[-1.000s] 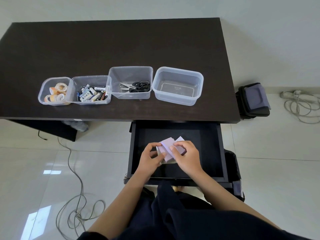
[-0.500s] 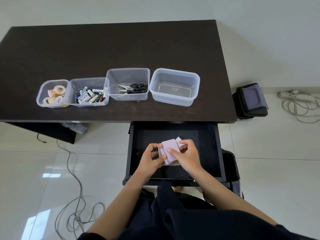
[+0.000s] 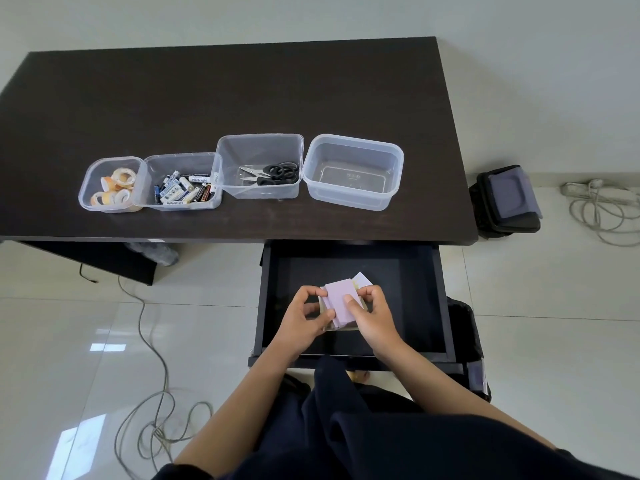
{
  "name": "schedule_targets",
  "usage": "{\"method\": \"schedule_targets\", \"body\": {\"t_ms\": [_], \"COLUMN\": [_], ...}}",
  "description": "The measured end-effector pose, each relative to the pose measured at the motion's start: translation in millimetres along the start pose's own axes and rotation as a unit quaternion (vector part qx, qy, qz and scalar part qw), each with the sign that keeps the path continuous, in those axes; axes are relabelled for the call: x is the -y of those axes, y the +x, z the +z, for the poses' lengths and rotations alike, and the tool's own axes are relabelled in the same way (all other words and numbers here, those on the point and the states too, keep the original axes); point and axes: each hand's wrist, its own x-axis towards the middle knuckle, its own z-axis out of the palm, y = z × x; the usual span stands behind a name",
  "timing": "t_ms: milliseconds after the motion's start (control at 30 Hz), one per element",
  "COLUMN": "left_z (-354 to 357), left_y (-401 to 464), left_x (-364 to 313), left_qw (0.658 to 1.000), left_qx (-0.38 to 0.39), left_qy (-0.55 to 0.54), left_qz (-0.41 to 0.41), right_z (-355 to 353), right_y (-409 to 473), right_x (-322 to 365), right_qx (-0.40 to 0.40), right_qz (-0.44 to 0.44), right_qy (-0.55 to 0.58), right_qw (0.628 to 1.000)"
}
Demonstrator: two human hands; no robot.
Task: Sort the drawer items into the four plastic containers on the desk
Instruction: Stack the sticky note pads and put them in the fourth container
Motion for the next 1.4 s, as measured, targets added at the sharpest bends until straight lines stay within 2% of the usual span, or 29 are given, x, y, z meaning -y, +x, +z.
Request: {"method": "schedule_targets", "body": {"t_ms": [200, 467, 600, 767, 867, 1133, 1233, 1400], "left_z": [-2.5, -0.9, 1.4, 2.8, 1.5, -1.0, -5.8, -19.0], "left_y": [-2.0, -2.3, -3.7, -3.1, -1.1, 4.4, 5.1, 2.3], "left_x": [-2.5, 0.1, -2.0, -2.0, 0.3, 3.5, 6.1, 10.2], "left_qw": [1.0, 0.997, 0.998, 0.999, 1.0, 0.999, 0.998, 0.994], "left_qx": [0.012, -0.036, -0.037, 0.001, 0.007, -0.023, -0.048, -0.08], "left_qy": [0.025, 0.063, 0.059, 0.048, 0.013, -0.011, -0.015, -0.015], "left_qz": [-0.01, -0.002, -0.006, -0.004, -0.026, -0.033, -0.045, -0.071], "right_z": [3.6, 9.8, 10.5, 11.3, 11.6, 7.6, 1.3, -0.7], "right_y": [2.0, 12.5, 17.7, 20.8, 21.5, 24.0, 36.4, 68.1], "right_x": [-7.0, -23.7, -28.2, -28.8, -27.9, -27.7, -22.1, -34.0], "right_qx": [0.007, 0.009, 0.008, 0.012, 0.018, 0.034, -0.019, -0.134], "right_qz": [-0.005, -0.011, 0.0, 0.007, 0.005, 0.029, 0.073, 0.144], "right_qy": [-0.007, -0.036, -0.047, -0.044, -0.04, -0.006, 0.039, -0.069], "right_qw": [1.0, 0.999, 0.999, 0.999, 0.999, 0.999, 0.996, 0.978]}}
